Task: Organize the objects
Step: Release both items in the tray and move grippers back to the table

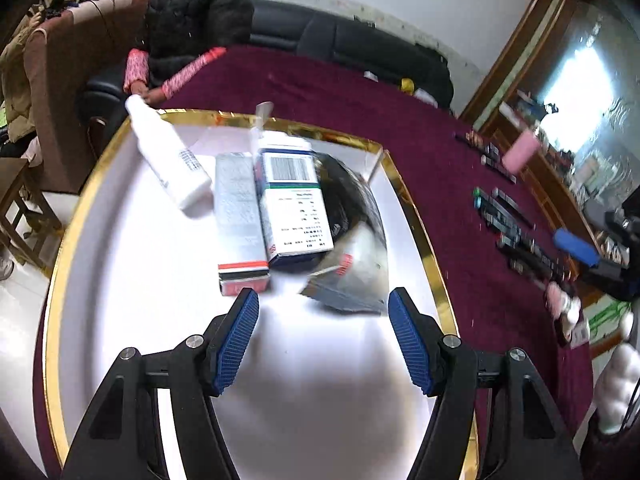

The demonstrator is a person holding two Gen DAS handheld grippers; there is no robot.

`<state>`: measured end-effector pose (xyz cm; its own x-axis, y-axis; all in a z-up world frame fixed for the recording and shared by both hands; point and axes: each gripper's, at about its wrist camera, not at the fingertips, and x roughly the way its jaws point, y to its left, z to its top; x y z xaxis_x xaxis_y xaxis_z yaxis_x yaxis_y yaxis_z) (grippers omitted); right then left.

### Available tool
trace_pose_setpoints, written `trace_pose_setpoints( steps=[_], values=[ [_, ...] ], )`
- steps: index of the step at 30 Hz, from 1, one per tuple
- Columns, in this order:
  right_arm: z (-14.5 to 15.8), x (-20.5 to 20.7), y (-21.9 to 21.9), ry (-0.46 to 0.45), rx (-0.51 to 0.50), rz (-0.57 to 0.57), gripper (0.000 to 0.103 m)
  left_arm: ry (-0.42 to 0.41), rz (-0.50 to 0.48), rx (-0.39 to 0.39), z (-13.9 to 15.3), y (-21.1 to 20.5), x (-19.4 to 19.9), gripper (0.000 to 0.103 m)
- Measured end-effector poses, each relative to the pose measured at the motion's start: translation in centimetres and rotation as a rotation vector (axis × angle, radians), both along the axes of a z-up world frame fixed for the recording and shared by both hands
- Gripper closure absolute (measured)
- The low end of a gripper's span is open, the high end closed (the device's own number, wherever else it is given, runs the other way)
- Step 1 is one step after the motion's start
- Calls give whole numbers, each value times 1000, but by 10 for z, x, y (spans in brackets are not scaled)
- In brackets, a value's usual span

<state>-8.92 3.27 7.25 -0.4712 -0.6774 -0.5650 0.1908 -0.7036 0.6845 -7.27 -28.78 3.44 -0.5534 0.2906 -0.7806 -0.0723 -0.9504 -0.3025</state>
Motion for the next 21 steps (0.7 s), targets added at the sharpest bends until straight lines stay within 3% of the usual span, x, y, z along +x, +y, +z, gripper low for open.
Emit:
trace_pose_setpoints(
  steps=[7,12,14,15,18,21],
  values=[
    [4,29,82,14,-14,-114,48,-3,-66,-63,6,18,29,41],
    [22,67,148,94,68,-207,47,167,-53,-75,59,26,44,41],
    [30,86,167,141,148,-227,33,224,-104,-98,81,53,51,41],
    [31,91,172,148,190,-231,17,231,-139,-90,88,68,53,41],
    [25,104,185,154,292,-263,17,207,-287,-9,93,132,49,41],
    [7,113,206,117,323,-285,18,156,-393,62,79,204,40,41]
  ],
)
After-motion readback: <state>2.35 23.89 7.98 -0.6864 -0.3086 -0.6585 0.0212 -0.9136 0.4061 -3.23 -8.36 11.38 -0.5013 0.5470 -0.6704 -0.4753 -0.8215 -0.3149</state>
